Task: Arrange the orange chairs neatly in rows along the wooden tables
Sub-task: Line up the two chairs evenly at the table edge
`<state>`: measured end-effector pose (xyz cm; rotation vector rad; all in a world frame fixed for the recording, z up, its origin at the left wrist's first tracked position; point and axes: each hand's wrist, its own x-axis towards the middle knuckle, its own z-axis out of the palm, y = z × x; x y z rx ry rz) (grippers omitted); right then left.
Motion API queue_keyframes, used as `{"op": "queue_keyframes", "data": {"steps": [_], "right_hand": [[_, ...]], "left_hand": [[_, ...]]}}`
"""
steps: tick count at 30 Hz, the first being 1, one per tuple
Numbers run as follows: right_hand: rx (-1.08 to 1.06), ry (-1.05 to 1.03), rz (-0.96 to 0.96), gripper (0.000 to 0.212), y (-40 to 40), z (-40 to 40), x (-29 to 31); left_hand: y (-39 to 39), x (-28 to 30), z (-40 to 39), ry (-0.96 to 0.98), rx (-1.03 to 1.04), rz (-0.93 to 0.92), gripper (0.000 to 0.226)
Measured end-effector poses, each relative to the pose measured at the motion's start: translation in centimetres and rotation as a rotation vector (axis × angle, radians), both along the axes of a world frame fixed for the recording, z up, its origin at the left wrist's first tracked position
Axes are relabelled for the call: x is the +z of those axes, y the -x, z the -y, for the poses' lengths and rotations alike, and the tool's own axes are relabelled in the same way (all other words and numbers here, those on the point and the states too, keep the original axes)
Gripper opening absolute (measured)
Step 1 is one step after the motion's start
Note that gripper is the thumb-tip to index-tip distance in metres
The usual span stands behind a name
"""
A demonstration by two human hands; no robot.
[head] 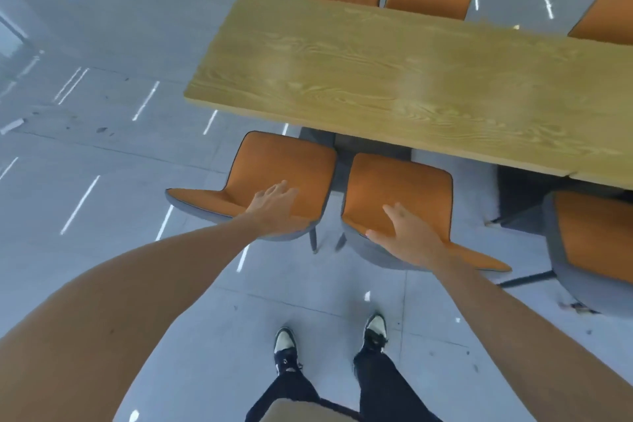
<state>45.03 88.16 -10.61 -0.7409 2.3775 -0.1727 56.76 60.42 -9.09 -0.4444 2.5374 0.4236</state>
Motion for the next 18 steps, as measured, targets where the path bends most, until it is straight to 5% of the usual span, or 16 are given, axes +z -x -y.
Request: {"op": "queue_keyframes", "data": {"steps": [4,9,18], "right_hand": [[-0.021,-0.075,0.044,0.083,-2.2,-0.7,-2.1],[0.024,-0.156,-0.109,0.057,-1.6,-1.1,-4.4],[-0.066,-0.165,-0.279,0.016,-2.3,0.1,-5.7]], "left_hand": [[-1.3,-3.9,3.4,0.009,-0.065,0.1,0.083],[-1.8,-6.8,5.0,0.083,-0.237,0.055,0.021],[-1.9,-7.8,5.5,0.138,-0.384,-0.07,0.01]]}}
